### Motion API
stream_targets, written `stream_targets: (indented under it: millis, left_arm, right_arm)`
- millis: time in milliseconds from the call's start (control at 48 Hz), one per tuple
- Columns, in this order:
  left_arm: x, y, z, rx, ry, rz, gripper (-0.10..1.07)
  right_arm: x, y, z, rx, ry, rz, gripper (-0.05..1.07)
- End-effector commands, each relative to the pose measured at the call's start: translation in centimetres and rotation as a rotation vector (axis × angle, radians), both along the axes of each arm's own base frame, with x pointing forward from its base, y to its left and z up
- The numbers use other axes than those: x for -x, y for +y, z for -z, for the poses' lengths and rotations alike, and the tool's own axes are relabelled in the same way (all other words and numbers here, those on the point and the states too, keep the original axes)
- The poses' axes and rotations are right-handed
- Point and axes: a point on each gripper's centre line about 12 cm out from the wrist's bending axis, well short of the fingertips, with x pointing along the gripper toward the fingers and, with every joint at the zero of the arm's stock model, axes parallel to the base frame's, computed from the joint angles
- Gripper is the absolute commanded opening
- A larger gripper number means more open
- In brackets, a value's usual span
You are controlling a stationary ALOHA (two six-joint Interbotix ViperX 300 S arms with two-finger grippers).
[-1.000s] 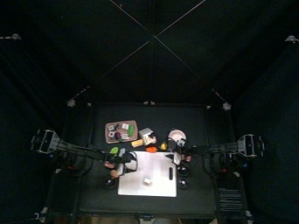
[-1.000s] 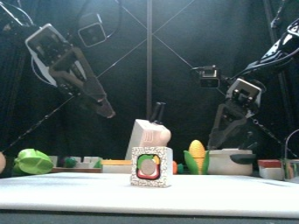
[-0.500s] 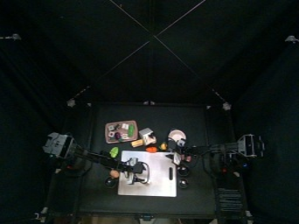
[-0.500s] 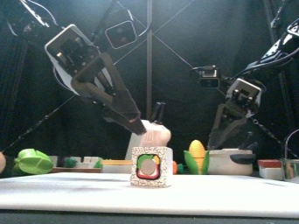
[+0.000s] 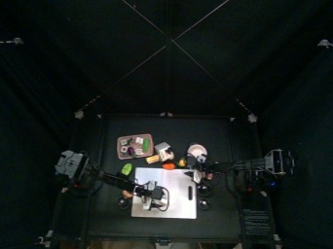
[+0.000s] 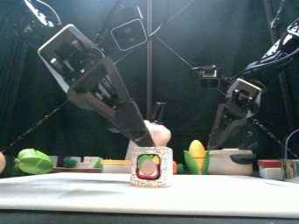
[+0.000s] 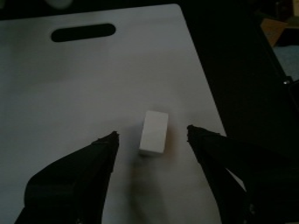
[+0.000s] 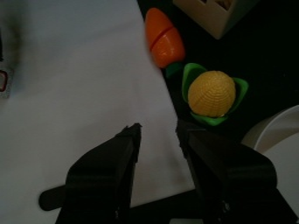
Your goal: Grab sushi piece
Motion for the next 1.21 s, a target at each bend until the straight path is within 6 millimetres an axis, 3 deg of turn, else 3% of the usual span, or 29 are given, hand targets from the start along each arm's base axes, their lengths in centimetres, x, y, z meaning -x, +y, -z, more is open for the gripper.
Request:
stream_targets:
  millis: [0, 271, 542, 875, 1188]
  left_arm:
    - [-1.2, -0.3, -0.8, 0.006, -0.033, 0.002, 0.96]
    - [-2.1, -0.5, 0.9, -0.028, 0.016, 0.019, 0.94]
    - [-2.0, -0.5, 1.7, -0.057, 0.084, 0.021, 0.80]
    - [-2.7, -0.3, 0.3, -0.049, 0.055, 0.011, 0.60]
    - [-2.8, -0.3, -1.2, -0.042, 0.023, 0.010, 0.59]
  right_arm:
    - [-0.5, 0.0, -0.9, 0.004, -0.030, -0.002, 0.77]
    - [-0.4, 0.0, -0.8, 0.004, -0.019, 0.002, 0.77]
    - [-0.4, -0.1, -0.8, 0.004, -0.020, 0.002, 0.77]
    - [-0.4, 0.0, -0.8, 0.004, -0.019, 0.000, 0.77]
    - [-0.4, 0.0, -0.8, 0.004, -0.019, 0.002, 0.77]
